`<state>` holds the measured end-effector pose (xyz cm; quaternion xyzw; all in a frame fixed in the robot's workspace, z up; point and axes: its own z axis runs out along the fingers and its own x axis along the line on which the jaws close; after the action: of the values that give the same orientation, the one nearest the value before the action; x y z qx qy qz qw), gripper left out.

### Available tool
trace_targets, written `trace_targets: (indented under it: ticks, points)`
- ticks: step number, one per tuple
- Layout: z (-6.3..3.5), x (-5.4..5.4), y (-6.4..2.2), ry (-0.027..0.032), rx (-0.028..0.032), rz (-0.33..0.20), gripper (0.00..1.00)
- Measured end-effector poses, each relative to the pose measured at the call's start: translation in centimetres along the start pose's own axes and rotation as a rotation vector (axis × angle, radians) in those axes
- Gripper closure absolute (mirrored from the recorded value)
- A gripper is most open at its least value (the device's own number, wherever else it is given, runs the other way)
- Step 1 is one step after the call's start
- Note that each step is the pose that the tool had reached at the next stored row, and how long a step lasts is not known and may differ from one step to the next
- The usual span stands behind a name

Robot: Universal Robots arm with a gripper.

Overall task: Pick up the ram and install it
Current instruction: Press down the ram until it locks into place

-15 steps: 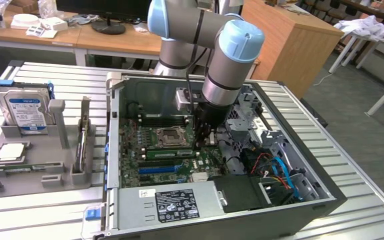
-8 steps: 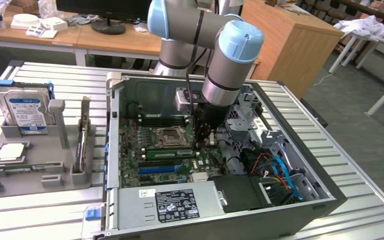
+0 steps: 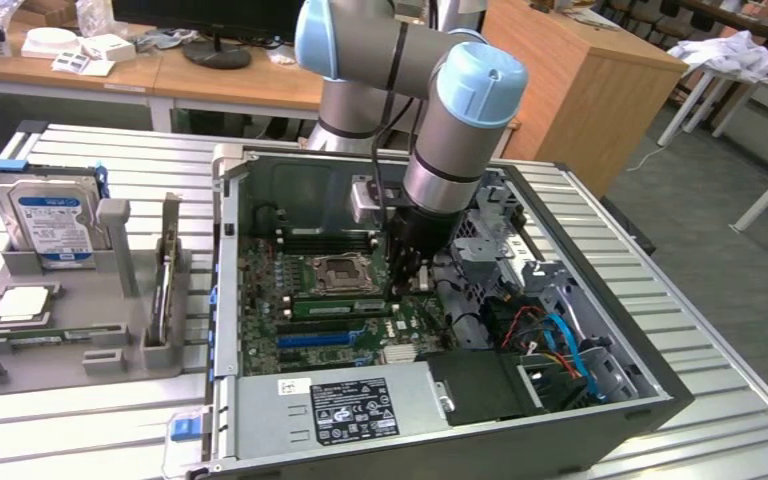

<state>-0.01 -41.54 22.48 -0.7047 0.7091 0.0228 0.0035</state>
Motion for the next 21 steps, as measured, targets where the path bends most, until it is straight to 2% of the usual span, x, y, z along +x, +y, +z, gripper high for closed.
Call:
trace_targets:
  ticks: [21]
  points:
    - [0.16,0.01,-0.01,-0.0003,0.0001,0.0,0.89]
